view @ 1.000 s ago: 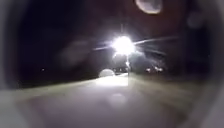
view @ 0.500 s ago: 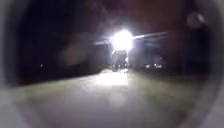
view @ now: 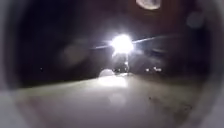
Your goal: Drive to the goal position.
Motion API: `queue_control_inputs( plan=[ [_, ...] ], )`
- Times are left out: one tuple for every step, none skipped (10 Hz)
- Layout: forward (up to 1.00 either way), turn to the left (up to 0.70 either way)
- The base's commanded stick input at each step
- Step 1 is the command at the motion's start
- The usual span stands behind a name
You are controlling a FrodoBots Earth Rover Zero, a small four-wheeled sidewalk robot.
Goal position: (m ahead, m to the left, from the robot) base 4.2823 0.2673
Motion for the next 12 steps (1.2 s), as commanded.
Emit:
queue_control_inputs(
  plan=[
    [1.0, 0.0],
    [1.0, 0.0],
    [1.0, 0.0],
    [1.0, 0.0],
    [1.0, 0.0],
    [1.0, 0.0],
    [1.0, 0.01],
    [1.0, 0.05],
    [1.0, 0.1],
    [1.0, 0.15],
    [1.0, 0.2],
    [1.0, 0.14]
  ],
)
